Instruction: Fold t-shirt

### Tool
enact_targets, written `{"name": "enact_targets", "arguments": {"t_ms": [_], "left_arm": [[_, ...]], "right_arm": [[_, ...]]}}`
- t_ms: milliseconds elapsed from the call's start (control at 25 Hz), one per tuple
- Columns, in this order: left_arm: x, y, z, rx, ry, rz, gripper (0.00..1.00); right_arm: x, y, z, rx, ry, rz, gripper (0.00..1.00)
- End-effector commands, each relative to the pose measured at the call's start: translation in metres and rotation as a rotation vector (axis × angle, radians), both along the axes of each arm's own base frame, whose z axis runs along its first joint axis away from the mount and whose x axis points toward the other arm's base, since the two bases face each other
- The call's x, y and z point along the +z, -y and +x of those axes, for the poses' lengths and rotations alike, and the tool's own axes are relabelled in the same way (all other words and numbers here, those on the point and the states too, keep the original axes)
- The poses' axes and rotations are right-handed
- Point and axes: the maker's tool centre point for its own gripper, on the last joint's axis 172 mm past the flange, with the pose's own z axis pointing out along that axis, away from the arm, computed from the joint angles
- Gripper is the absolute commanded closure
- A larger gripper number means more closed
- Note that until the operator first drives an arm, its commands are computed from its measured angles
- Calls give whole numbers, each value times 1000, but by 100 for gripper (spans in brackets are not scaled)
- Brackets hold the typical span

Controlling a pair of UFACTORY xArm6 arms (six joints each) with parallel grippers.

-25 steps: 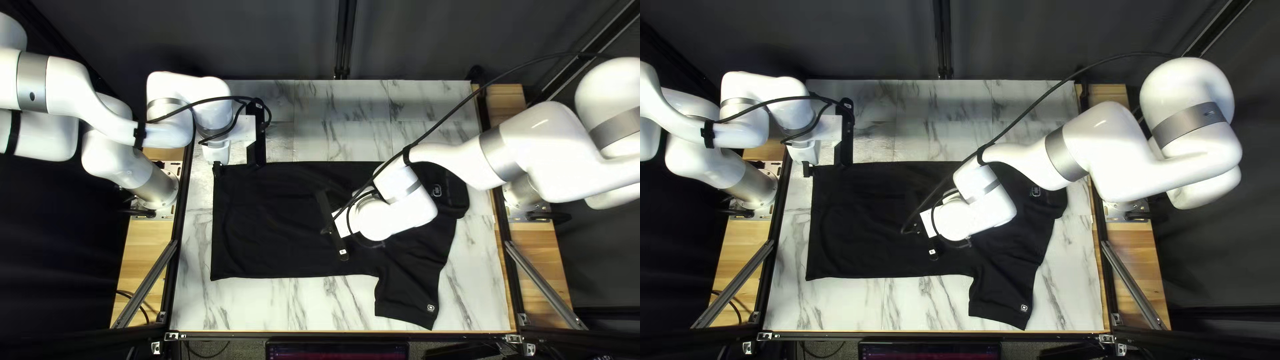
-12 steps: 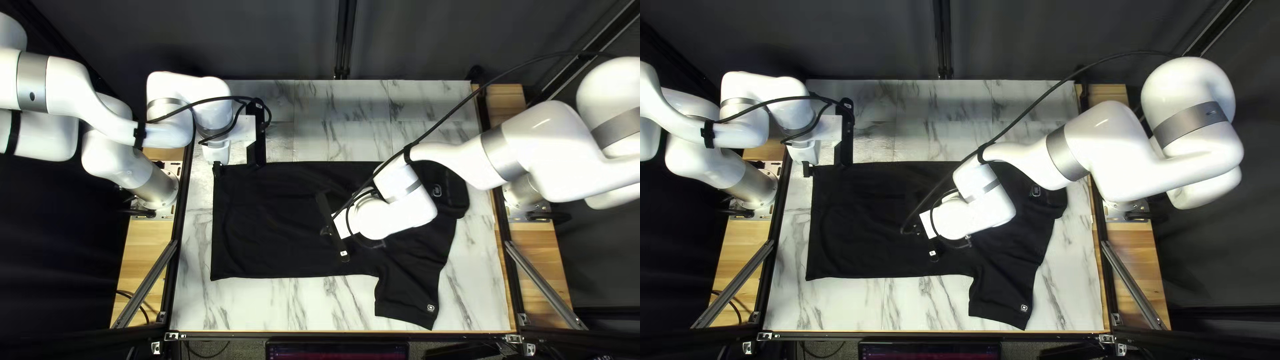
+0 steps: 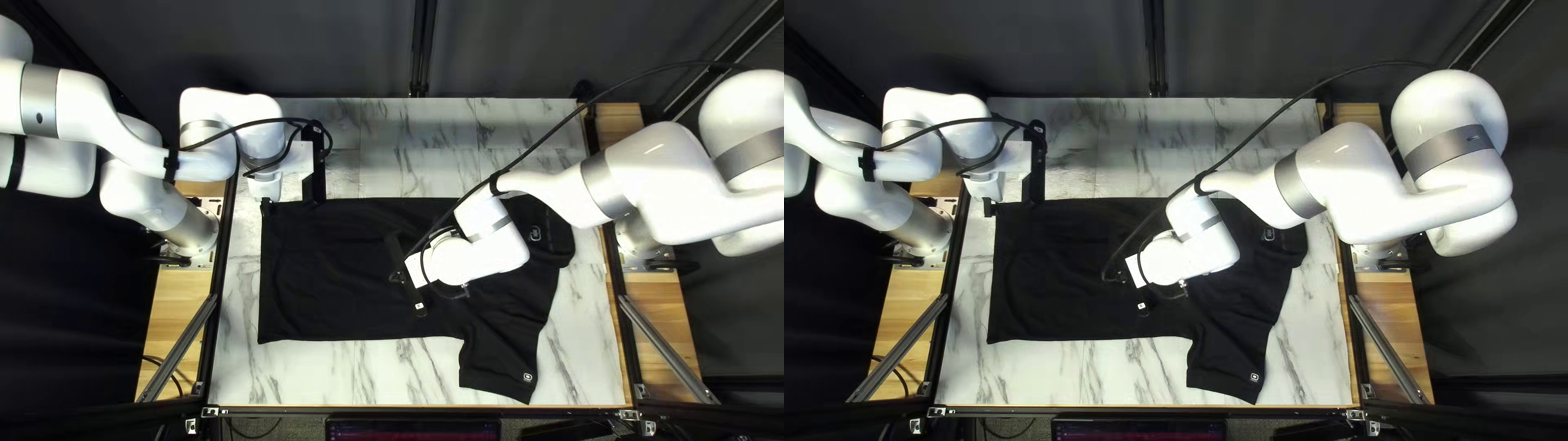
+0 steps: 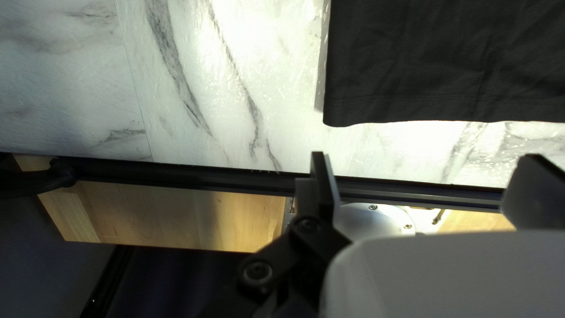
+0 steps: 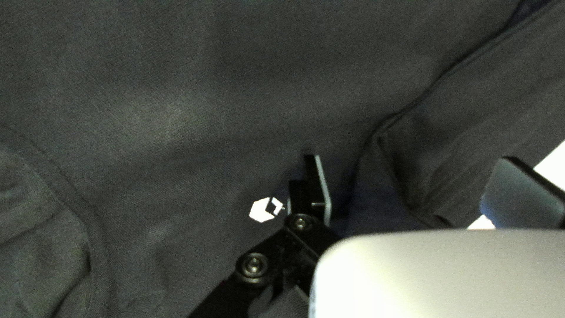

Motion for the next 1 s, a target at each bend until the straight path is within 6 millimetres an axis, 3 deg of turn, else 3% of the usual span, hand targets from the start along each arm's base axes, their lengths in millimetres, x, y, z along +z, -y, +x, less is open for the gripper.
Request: {"name": "enact_targets", "arguments": {"t_ms": [40, 320, 1000], "left_arm": [[0, 0, 0, 0, 0, 0, 0], [0, 0, 0, 0, 0, 0, 0], [0, 0, 0, 0, 0, 0, 0]], "right_arm": [[-2, 0, 0, 1, -2, 2, 100], [0, -3, -1, 3, -4, 2, 100], [33, -30, -9, -10, 1, -39, 100]]}}
